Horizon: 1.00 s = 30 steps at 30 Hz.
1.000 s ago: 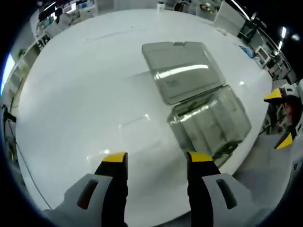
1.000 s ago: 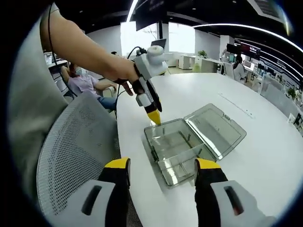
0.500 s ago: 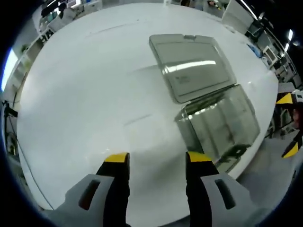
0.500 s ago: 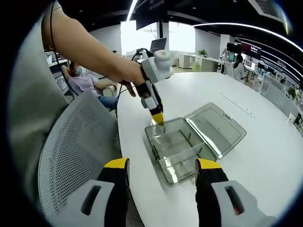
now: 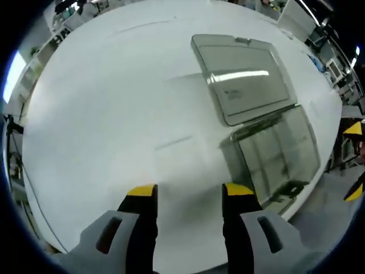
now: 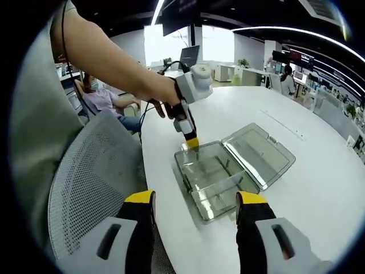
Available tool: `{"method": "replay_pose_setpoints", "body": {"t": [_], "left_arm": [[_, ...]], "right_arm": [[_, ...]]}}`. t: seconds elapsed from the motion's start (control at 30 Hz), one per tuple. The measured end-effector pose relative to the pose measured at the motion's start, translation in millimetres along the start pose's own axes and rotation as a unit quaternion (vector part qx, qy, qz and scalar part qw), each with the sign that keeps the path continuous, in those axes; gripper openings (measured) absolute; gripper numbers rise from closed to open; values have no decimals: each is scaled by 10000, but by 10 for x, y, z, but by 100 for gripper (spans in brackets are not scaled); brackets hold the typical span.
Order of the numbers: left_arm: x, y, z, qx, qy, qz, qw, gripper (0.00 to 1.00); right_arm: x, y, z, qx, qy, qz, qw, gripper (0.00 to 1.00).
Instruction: Insert the divider into the dual guide fixture by aligning both edges with the guide slots and pushing it downward to the bottom, including one-sided entry, uneven engagement, binding, and posture correction.
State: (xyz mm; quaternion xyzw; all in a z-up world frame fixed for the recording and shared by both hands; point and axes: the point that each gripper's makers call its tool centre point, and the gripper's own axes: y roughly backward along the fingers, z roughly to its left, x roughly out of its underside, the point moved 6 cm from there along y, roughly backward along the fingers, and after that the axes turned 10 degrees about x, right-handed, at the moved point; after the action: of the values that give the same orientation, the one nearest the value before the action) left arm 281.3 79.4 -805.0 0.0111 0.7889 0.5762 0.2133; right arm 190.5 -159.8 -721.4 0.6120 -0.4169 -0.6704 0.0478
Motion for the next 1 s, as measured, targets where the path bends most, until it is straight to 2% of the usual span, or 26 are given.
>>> {"method": "replay_pose_setpoints", "body": {"t": [0.3,0.53,0.73,1.0], "left_arm": [[10,-54,3,-77,41,96,9999,42],[-10,-66,-2,-256,-3,154,9996,40],[7,-62,36,-484,-202,212,9984,34],[4,-62,42,-481,-175,211,9985,33]], "right_arm": [[13,18,-6,4,-30,5,10000,54],[26,24,6,11,-90,4,10000,54],[25,27,19,21,-105,-3,9999,54],[33,48,18,48,-144,-16,9999,54]]}}
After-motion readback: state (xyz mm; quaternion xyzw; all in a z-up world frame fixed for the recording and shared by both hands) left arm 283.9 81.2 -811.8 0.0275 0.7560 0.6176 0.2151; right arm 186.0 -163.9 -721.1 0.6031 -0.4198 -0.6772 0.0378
